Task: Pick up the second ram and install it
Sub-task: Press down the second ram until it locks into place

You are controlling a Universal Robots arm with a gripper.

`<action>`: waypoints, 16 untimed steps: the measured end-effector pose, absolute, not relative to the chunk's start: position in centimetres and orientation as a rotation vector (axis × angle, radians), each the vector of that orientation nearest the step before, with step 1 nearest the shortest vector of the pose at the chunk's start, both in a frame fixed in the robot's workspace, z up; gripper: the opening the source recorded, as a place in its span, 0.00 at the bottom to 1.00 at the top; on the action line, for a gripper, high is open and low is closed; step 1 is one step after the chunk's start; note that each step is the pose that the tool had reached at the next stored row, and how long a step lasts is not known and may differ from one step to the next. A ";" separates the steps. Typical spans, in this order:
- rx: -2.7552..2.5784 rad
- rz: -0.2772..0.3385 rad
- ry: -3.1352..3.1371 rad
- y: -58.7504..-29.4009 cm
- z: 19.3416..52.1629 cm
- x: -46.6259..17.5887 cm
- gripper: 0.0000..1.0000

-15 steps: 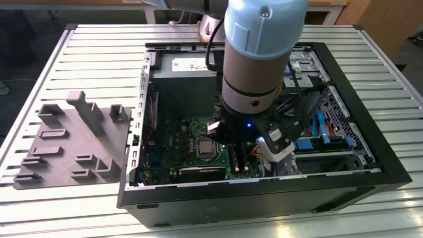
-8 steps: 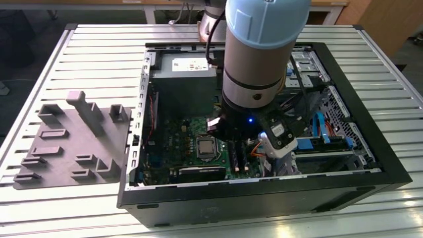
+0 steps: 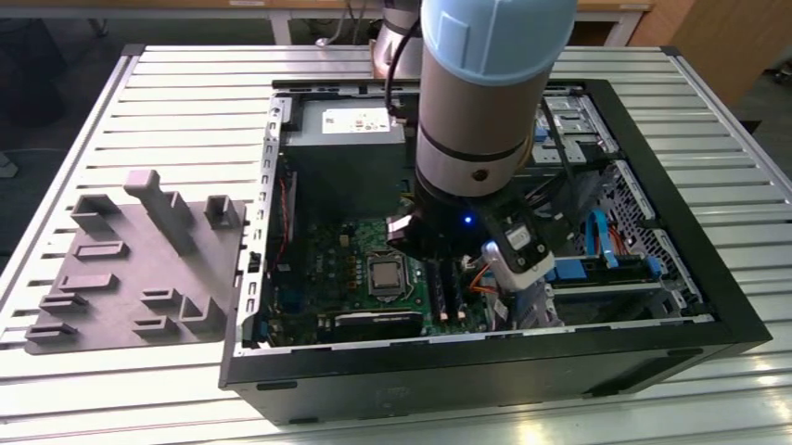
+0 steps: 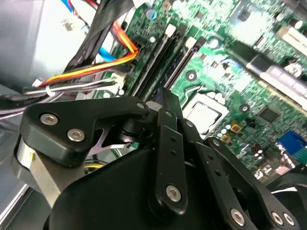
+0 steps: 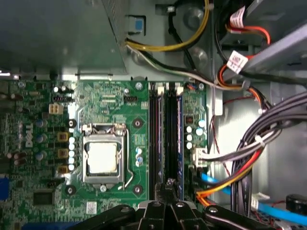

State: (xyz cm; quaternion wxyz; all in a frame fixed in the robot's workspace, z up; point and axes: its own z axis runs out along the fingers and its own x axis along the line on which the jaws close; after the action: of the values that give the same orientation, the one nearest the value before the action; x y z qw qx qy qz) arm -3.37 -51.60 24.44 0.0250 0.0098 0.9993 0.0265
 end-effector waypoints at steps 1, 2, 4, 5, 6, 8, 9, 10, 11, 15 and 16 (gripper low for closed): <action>0.030 0.082 3.090 -51.3 24.4 -3.4 0.11; 0.030 0.082 3.090 -51.0 24.4 -3.4 0.11; 0.030 0.082 3.090 -50.5 24.4 -3.4 0.11; 0.030 0.082 3.090 -50.3 24.4 -3.4 0.11; 0.030 0.082 3.090 -50.1 24.4 -3.4 0.11; 0.030 0.082 3.091 -50.0 24.5 -3.4 0.11; 0.030 0.082 3.091 -50.0 24.6 -3.4 0.11; 0.030 0.082 3.090 -49.9 24.7 -3.4 0.11; 0.030 0.082 3.090 -49.9 24.8 -3.4 0.11; 0.030 0.082 3.090 -49.9 24.8 -3.4 0.11; 0.030 0.082 3.090 -49.9 24.9 -3.4 0.11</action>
State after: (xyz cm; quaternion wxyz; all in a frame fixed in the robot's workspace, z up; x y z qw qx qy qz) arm -3.37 -49.94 24.86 0.0250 0.0098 0.9993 0.0265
